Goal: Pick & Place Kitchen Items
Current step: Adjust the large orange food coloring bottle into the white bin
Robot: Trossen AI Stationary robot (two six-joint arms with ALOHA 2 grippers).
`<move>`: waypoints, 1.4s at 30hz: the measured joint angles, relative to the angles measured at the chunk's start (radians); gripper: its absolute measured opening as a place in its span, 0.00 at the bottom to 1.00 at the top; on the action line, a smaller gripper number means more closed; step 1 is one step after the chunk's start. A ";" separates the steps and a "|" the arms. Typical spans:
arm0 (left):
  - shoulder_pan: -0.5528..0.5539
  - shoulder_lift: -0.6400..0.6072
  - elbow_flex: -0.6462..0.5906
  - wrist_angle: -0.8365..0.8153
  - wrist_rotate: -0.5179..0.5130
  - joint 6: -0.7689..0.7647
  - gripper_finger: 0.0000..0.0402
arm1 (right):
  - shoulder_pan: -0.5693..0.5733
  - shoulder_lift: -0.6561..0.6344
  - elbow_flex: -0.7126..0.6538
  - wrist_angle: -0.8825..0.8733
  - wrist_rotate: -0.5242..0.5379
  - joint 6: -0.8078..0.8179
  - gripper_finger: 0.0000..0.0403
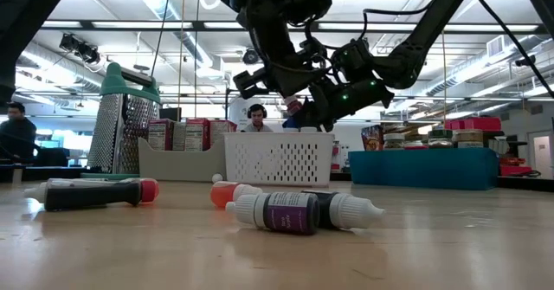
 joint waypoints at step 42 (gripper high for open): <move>0.362 -0.549 -0.485 0.287 1.285 -1.348 0.34 | 0.022 0.000 0.000 0.014 -0.130 0.025 0.34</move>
